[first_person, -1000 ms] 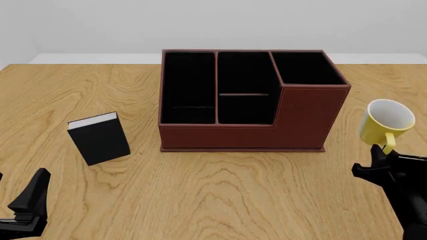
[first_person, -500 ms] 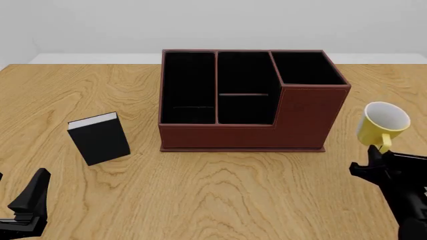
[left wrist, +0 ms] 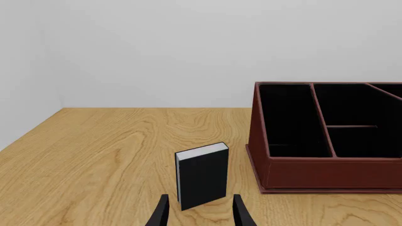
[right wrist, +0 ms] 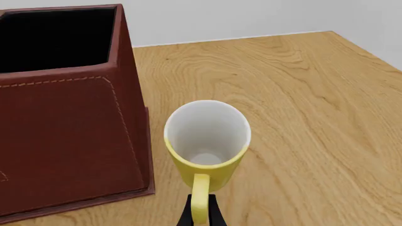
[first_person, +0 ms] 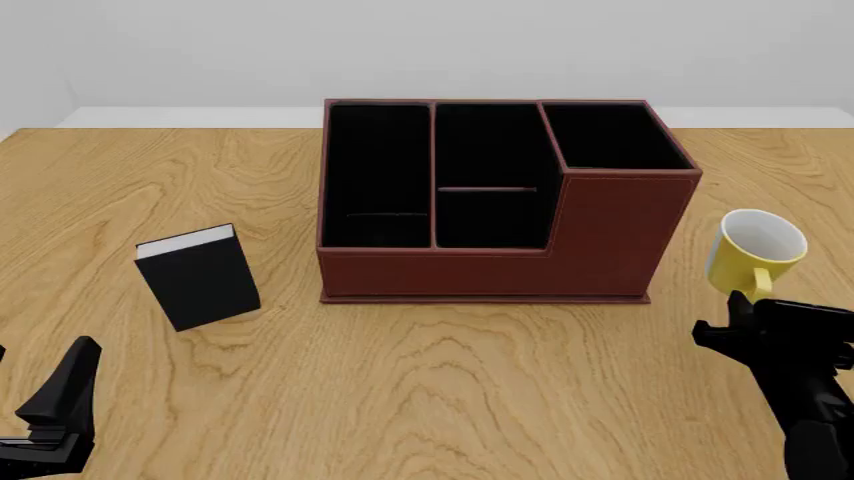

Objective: Pick up the yellow and white mug and place it to the right of the caddy.

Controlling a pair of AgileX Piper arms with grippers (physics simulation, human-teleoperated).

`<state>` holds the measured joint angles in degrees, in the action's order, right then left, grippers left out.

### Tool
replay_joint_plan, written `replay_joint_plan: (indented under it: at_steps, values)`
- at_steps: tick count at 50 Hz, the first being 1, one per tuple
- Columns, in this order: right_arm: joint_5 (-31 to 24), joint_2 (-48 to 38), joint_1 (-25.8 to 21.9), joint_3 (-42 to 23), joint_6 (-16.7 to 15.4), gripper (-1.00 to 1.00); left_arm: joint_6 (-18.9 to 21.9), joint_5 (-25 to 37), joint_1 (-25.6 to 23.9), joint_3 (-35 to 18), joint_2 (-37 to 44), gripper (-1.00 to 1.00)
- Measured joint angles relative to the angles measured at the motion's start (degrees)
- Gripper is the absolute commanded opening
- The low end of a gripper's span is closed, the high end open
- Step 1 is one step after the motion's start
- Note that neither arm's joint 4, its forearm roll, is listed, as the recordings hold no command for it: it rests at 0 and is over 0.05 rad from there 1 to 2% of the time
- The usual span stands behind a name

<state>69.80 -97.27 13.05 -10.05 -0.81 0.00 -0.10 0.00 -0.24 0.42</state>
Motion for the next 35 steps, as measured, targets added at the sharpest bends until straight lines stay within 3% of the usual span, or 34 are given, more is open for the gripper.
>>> replay_joint_plan:
  at_steps: [35]
  values:
    - [0.01,-5.42,0.63,-2.79,0.60,-1.00,0.00,0.00,0.00,0.00,0.00,1.00]
